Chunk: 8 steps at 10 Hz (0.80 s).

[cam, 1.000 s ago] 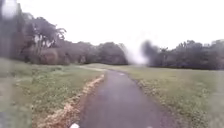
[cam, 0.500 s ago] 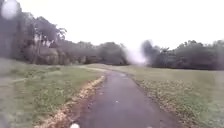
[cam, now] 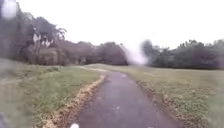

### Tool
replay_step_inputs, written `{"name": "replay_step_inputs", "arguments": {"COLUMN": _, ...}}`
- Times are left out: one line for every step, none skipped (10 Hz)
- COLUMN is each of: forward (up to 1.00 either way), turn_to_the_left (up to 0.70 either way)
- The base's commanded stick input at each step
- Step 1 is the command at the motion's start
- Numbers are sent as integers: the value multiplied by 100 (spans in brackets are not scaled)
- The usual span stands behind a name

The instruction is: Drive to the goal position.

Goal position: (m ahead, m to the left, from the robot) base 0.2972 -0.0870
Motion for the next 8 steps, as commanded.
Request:
{"name": "replay_step_inputs", "arguments": {"forward": 50, "turn_to_the_left": 0}}
{"name": "replay_step_inputs", "arguments": {"forward": 50, "turn_to_the_left": 0}}
{"name": "replay_step_inputs", "arguments": {"forward": 50, "turn_to_the_left": 0}}
{"name": "replay_step_inputs", "arguments": {"forward": 50, "turn_to_the_left": 0}}
{"name": "replay_step_inputs", "arguments": {"forward": 50, "turn_to_the_left": 0}}
{"name": "replay_step_inputs", "arguments": {"forward": 50, "turn_to_the_left": 0}}
{"name": "replay_step_inputs", "arguments": {"forward": 50, "turn_to_the_left": 0}}
{"name": "replay_step_inputs", "arguments": {"forward": 50, "turn_to_the_left": 0}}
